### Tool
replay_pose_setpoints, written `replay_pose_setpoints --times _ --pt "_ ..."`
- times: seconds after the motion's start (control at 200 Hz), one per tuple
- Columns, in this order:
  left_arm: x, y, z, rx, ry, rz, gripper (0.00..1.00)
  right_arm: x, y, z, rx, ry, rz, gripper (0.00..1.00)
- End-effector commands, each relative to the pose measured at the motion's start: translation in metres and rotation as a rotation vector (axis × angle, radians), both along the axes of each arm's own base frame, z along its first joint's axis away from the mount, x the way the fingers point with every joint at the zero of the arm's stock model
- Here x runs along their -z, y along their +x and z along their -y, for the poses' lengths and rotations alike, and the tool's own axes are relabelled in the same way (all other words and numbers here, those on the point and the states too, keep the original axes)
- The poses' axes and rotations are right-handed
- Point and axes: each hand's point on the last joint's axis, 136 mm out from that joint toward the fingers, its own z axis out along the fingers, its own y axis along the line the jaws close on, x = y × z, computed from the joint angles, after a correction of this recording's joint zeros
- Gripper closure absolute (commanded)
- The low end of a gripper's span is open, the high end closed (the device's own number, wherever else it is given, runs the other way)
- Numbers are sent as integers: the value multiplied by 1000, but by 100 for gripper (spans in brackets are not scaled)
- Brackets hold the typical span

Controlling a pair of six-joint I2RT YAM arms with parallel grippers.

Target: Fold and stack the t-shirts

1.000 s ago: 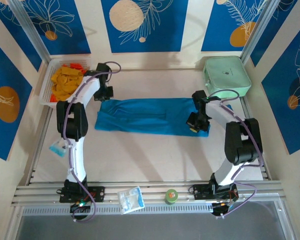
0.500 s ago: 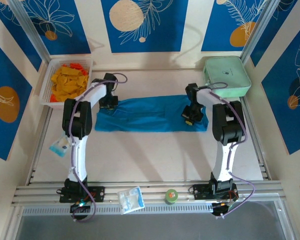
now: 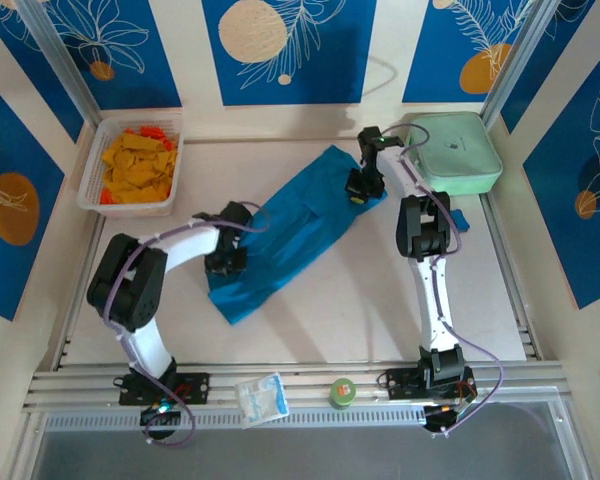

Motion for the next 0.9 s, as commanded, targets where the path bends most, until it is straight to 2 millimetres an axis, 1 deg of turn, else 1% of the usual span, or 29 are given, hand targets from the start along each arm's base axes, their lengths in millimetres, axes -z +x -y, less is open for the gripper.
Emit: replay_pose_setpoints --times 0.0,0.085,0.225,0.26,0.305,0.34,0.405,0.485,0.52,0.56,0.635,0.64,0.65,0.69,0.72,0.725,0.785,0.896 --pt "39 -80 14 -39 -23 -211 100 11 -1 -27 -93 112 -40 100" --pt "39 -101 28 -48 -45 -205 100 9 15 -39 -104 176 5 100" --pt "34 -126 60 -55 -128 -199 100 5 35 -45 -92 215 75 100" --pt "31 -132 69 -51 -149 -203 95 3 38 -46 -82 227 86 100" --pt "27 -139 77 -40 -164 -208 93 -2 42 -46 -65 248 95 100" --pt "22 -143 83 -26 -169 -208 92 -8 44 -46 -57 263 103 100" --pt "9 -149 87 0 -164 -194 90 -26 47 -44 -52 274 130 100" --pt "-14 -147 84 16 -146 -153 88 -51 48 -36 -46 256 165 100" --pt "-26 -144 80 20 -136 -124 86 -67 46 -32 -42 242 185 100" --pt "-40 -137 73 27 -112 -75 84 -81 41 -25 -31 223 191 100" --pt "-64 -121 48 12 -31 8 80 -104 23 -14 -1 182 177 100" --pt "-65 -120 47 11 -27 12 80 -103 22 -14 0 178 171 100" --pt "-67 -118 44 5 -20 20 80 -109 19 -12 4 172 175 100" --pt "-72 -110 33 -13 -4 36 80 -114 3 -9 17 143 153 100" --pt "-73 -105 29 -22 -12 43 80 -116 -9 -7 20 117 138 100" --pt "-74 -104 29 -24 -16 44 80 -118 -10 -7 21 114 143 100" --pt "-72 -95 30 -32 -57 47 81 -115 -38 -7 25 60 111 100" --pt "-60 -84 45 -18 -130 39 82 -102 -83 -13 34 18 59 100"
